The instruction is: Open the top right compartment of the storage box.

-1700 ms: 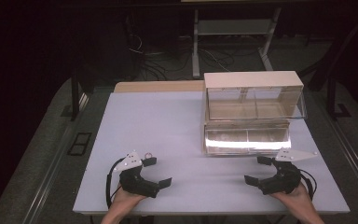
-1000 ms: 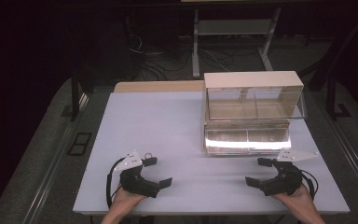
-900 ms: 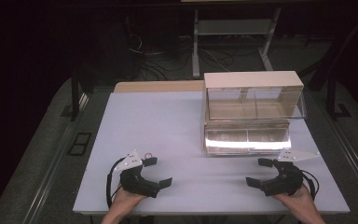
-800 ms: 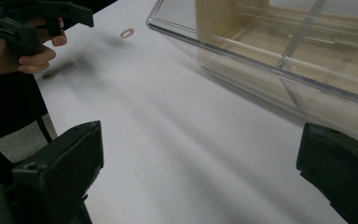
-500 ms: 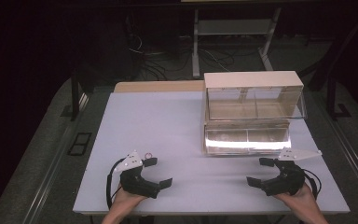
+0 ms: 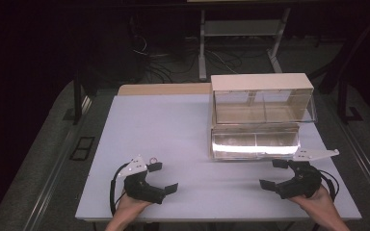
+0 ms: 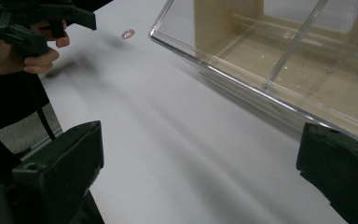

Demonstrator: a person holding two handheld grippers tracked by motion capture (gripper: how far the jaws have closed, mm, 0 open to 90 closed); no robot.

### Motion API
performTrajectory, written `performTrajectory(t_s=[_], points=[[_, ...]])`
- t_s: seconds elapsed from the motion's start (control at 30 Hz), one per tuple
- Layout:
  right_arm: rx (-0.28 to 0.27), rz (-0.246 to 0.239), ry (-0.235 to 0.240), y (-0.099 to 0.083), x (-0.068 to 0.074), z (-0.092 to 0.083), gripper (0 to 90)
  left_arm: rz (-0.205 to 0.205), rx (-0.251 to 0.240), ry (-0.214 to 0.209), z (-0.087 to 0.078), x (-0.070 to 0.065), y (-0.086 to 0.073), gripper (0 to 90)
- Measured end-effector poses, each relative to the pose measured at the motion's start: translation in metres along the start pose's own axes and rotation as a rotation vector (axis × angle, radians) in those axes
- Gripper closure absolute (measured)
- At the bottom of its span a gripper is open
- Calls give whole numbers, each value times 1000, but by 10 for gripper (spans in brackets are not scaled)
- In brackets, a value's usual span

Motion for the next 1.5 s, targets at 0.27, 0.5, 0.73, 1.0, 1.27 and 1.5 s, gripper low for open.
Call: performTrajectory(t_s=[0.27,0.5,0.73,1.0,1.27,1.5], points=[[15,-11,4,8,0,-6,3,-1,0,0,0,0,0,0],[29,-22,10,15,0,-10,3,-6,0,-1,0,0,0,0],[44,-23,14,21,-1,-16,3,-5,0,-2,1,0,0,0],[70,-39,4,30,-5,-21,3,-5,2,0,2,0,0,0],[85,-52,-8,40,-8,-27,47,-4,6,0,2,1,0,0],[75,-60,-12,48,-11,-34,155,-8,5,2,3,1,0,0]])
Point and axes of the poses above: each handheld gripper's, and its own axes: z roughly forward along the jaws, y roughly out of its top, x roughly to its left, the point moved 3 cm from there along z, roughly forward along the jaws, and after that the axes turned 8 degrees about y, right-handed, at the moved point
